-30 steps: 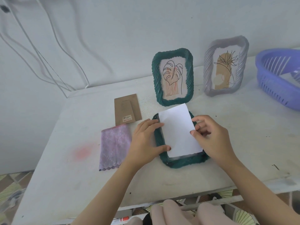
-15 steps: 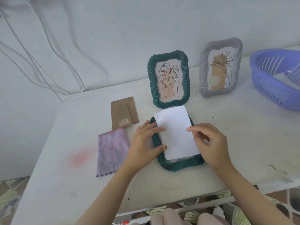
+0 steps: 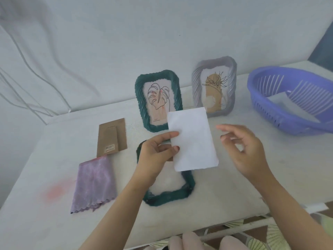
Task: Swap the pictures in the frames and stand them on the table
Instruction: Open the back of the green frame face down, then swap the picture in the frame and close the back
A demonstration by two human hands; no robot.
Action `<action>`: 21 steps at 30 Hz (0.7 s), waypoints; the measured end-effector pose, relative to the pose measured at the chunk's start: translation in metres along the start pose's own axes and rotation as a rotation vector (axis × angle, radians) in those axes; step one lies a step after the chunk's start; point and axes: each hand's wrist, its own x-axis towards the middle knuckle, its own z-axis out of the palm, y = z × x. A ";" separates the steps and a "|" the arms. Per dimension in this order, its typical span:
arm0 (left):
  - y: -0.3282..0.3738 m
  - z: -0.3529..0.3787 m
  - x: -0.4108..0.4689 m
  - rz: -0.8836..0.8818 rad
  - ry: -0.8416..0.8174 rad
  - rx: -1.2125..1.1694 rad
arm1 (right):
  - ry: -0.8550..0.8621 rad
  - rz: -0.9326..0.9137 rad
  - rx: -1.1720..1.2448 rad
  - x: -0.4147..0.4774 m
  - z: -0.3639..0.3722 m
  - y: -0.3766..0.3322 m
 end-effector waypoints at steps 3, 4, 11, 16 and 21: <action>0.002 0.034 0.011 -0.006 0.011 -0.003 | 0.151 -0.247 -0.464 0.026 -0.058 0.019; 0.002 0.046 0.014 -0.013 0.012 -0.007 | 0.184 -0.270 -0.594 0.034 -0.077 0.025; -0.011 0.122 0.035 -0.123 0.038 0.001 | -0.126 -0.089 -0.577 0.056 -0.156 0.051; -0.026 0.162 0.046 -0.186 0.044 0.061 | -0.266 -0.030 -0.500 0.057 -0.177 0.058; -0.035 0.201 0.052 -0.195 0.047 0.103 | -0.277 -0.031 -0.459 0.055 -0.200 0.055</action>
